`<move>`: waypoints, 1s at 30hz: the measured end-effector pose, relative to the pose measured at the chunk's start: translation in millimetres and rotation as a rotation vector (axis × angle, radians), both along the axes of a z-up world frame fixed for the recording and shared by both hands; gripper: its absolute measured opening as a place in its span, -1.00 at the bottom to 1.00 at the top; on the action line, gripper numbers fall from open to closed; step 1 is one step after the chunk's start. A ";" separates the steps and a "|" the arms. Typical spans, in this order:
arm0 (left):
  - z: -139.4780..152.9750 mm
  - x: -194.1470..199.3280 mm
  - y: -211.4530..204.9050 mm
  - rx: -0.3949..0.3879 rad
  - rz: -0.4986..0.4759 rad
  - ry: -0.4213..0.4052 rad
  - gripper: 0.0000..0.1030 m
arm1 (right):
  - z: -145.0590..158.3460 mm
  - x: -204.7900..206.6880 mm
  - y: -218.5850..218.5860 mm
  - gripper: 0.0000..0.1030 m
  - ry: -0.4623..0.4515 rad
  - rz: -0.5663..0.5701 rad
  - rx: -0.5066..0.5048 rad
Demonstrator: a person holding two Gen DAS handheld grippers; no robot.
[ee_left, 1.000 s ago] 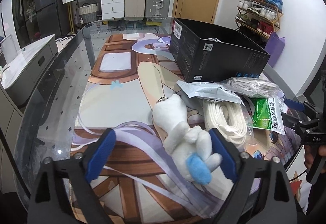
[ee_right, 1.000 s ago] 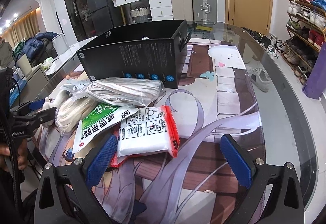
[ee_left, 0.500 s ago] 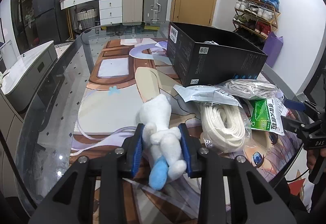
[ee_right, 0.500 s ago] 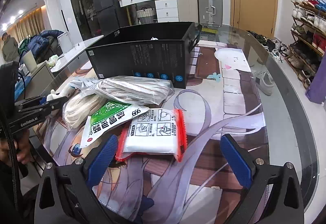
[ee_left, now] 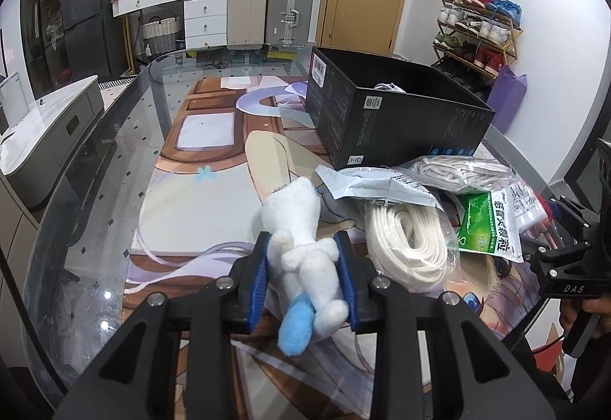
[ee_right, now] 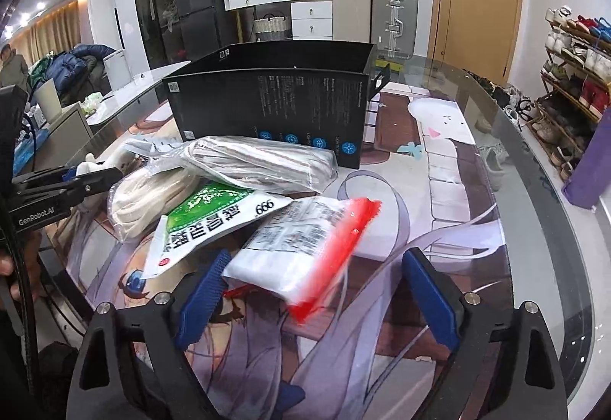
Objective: Organize soft objects
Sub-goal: 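Grasp the white-red packet with the right gripper while the left gripper holds the plush toy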
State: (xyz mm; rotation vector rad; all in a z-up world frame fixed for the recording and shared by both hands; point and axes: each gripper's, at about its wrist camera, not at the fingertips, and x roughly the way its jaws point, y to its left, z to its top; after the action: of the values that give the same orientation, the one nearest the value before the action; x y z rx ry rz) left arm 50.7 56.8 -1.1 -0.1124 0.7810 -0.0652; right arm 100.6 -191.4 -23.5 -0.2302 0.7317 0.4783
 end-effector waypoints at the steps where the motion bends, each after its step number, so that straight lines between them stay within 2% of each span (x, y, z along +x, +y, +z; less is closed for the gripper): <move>1: 0.5 -0.2 -0.2 0.000 0.000 -0.001 -0.40 | 1.2 -1.2 -1.0 0.80 -0.001 0.004 0.001; 8: 0.1 -2.1 1.0 -0.002 0.006 -0.007 -0.40 | 0.0 -0.7 -9.1 0.80 0.006 -0.032 0.012; 14: -1.9 -3.9 0.6 -0.004 0.007 -0.011 -0.40 | -3.5 -4.3 -2.4 0.78 -0.041 -0.037 -0.005; 15: -1.9 -4.0 0.5 -0.006 0.008 -0.011 -0.40 | -3.4 -4.7 -2.3 0.73 -0.045 -0.036 -0.002; 17: -2.0 -4.4 0.2 -0.005 0.006 -0.013 -0.40 | -2.6 -6.2 -1.3 0.43 -0.056 -0.021 -0.003; 18: -2.1 -4.5 0.1 -0.004 0.005 -0.013 -0.40 | -2.3 -6.3 -1.2 0.38 -0.057 -0.018 -0.003; 20: -2.0 -4.7 -0.1 -0.005 0.006 -0.014 -0.40 | -1.4 -7.2 -2.0 0.04 -0.062 -0.012 0.000; 22: -1.2 -5.3 -0.8 -0.004 0.006 -0.019 -0.40 | -0.9 -8.5 -4.2 -0.12 -0.068 -0.016 0.002; 28: -3.1 -7.3 -2.4 -0.003 0.006 -0.019 -0.40 | -1.7 -15.1 -9.8 -0.14 -0.077 -0.035 0.009; 30: -3.1 -7.9 -3.6 0.000 0.006 -0.021 -0.40 | -0.9 -16.0 -12.0 -0.03 -0.072 -0.044 0.005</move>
State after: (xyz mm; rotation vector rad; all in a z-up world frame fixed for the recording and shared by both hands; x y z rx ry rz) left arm 42.8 53.3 -4.2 -0.1136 0.7597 -0.0609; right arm 84.6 -203.3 -24.4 -0.2248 0.6639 0.4278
